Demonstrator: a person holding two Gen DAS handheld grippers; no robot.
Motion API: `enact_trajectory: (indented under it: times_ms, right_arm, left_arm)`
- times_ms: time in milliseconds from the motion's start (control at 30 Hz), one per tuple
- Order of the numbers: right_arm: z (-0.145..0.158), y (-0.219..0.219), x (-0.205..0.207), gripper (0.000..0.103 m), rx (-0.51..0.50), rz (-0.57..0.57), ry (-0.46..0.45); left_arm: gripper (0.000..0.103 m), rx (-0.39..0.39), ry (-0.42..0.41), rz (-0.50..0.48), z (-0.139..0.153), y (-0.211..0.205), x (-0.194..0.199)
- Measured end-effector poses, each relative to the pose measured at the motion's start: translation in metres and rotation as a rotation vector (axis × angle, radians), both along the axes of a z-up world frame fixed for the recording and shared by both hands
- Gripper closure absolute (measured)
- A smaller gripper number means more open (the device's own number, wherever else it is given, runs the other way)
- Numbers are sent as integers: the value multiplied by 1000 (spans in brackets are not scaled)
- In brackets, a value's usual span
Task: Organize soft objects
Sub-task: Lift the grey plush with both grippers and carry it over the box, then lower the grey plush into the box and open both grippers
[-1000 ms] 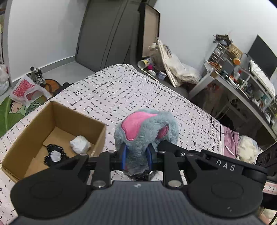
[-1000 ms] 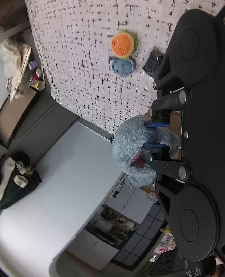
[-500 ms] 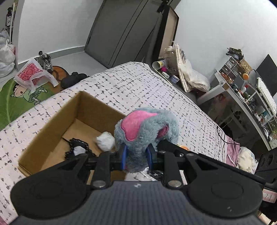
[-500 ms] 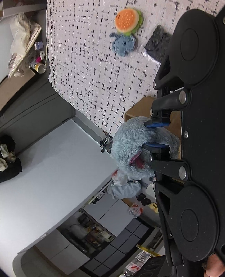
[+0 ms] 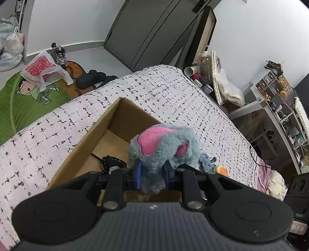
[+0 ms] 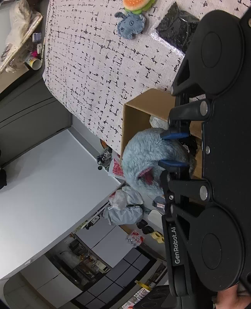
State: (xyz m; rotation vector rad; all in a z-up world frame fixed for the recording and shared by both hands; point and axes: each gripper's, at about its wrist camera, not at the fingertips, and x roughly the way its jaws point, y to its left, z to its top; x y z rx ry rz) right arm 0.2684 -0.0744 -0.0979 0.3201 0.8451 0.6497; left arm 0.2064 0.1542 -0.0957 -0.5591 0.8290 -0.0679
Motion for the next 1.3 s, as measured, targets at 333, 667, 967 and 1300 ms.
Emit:
enact_trajectory:
  times_ms: [333, 667, 967, 1300]
  right_arm:
    - [0, 3, 11, 43, -30, -42, 7]
    - [-3, -8, 19, 35, -21, -85, 56]
    - [12, -21, 11, 25, -39, -104, 55]
    - [30, -41, -4, 17, -8, -110, 53]
  left_arm:
    - [80, 19, 1, -5, -8, 5, 27]
    - [70, 68, 43, 21, -7, 2, 31]
    - [35, 171, 63, 87, 16, -8, 18]
    - [22, 262, 48, 143, 59, -27, -7]
